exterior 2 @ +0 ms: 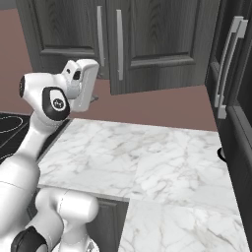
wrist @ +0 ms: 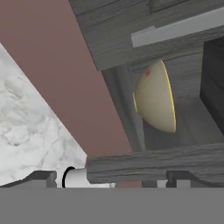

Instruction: Move the bowls from the cabinet to the plates on the dining table.

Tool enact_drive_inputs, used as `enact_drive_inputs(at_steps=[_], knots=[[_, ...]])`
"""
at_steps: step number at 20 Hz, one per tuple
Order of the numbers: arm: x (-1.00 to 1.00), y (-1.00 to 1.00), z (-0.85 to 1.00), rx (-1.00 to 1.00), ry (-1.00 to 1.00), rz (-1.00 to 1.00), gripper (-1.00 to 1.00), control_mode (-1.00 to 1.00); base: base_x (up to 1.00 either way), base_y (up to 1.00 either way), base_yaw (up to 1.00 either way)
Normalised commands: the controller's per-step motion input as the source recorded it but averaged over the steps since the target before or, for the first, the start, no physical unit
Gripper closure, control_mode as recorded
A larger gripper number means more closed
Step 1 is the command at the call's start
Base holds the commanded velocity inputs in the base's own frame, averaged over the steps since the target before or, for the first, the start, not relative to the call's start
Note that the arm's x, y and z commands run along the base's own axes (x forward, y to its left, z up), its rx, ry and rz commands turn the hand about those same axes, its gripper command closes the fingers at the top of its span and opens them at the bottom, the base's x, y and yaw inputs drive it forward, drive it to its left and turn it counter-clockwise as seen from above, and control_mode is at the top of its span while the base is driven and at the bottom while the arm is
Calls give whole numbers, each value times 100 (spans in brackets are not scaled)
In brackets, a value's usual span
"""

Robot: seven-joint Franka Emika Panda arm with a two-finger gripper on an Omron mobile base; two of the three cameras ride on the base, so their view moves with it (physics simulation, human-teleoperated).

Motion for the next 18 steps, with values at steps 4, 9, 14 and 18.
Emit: enact_drive_inputs(at_steps=[4, 9, 14, 18], knots=[[0, -26, 0, -5, 0, -3, -100, -100, 0, 0, 0], [0, -27, 0, -4, 0, -3, -100, -100, 0, 0, 0], [0, -18, 0, -5, 0, -2, -100, -100, 0, 0, 0], [-2, 9, 0, -12, -2, 0, -100, -100, 0, 0, 0]])
